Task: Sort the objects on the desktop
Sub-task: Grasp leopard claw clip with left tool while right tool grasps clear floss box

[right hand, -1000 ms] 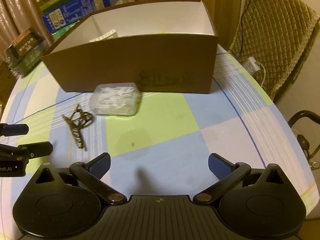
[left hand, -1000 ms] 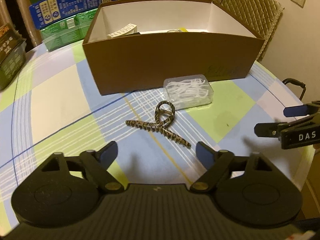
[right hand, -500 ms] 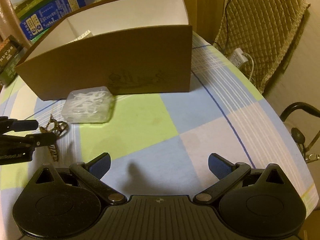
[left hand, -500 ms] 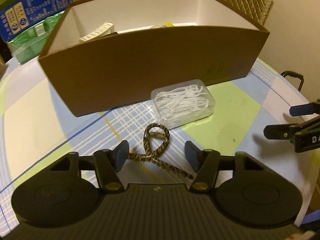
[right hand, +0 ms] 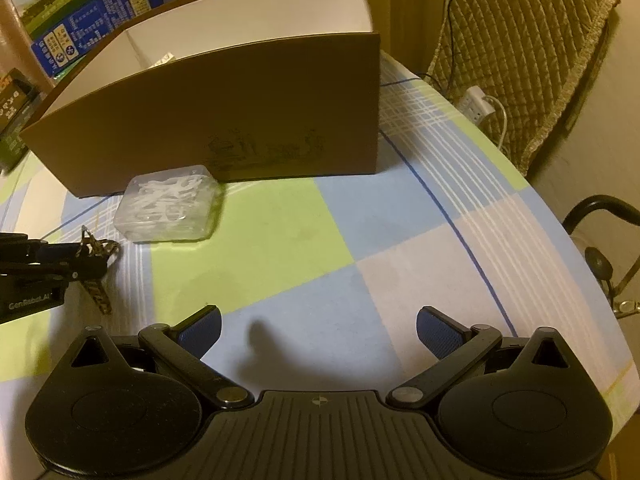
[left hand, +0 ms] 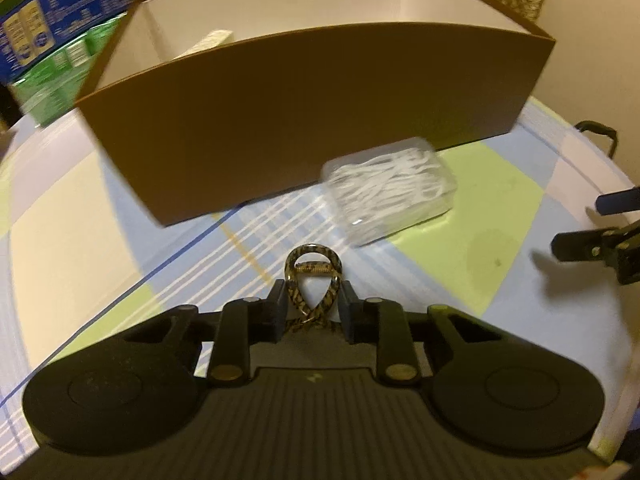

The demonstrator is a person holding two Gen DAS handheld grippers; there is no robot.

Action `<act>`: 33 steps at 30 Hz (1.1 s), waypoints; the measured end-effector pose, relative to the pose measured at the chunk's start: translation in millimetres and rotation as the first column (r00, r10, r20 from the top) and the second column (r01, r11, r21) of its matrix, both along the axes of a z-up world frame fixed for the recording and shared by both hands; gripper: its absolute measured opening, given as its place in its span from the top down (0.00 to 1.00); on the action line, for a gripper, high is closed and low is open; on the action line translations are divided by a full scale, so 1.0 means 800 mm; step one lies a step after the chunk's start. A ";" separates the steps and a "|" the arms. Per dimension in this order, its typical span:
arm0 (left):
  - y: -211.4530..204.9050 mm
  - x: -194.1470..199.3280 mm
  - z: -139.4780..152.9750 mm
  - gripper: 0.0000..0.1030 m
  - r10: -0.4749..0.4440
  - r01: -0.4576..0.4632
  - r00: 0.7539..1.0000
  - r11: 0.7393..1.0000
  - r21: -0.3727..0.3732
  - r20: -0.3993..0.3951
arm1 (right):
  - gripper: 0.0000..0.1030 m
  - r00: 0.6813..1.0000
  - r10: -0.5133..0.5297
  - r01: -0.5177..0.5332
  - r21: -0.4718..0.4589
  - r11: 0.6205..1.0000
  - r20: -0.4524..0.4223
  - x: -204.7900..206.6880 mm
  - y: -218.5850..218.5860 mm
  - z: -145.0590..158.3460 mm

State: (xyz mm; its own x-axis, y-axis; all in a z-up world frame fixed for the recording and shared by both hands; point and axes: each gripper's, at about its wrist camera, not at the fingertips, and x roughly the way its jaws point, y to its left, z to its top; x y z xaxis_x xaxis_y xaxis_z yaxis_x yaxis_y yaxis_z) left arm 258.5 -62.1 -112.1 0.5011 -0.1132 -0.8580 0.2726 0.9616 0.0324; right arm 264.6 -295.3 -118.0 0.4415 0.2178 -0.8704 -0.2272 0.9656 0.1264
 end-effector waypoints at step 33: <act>0.121 -0.004 -0.001 0.78 0.335 -0.334 0.942 0.941 0.048 -0.023 | 0.02 0.989 0.112 -0.111 -0.023 0.994 0.094 0.070 0.191 -0.029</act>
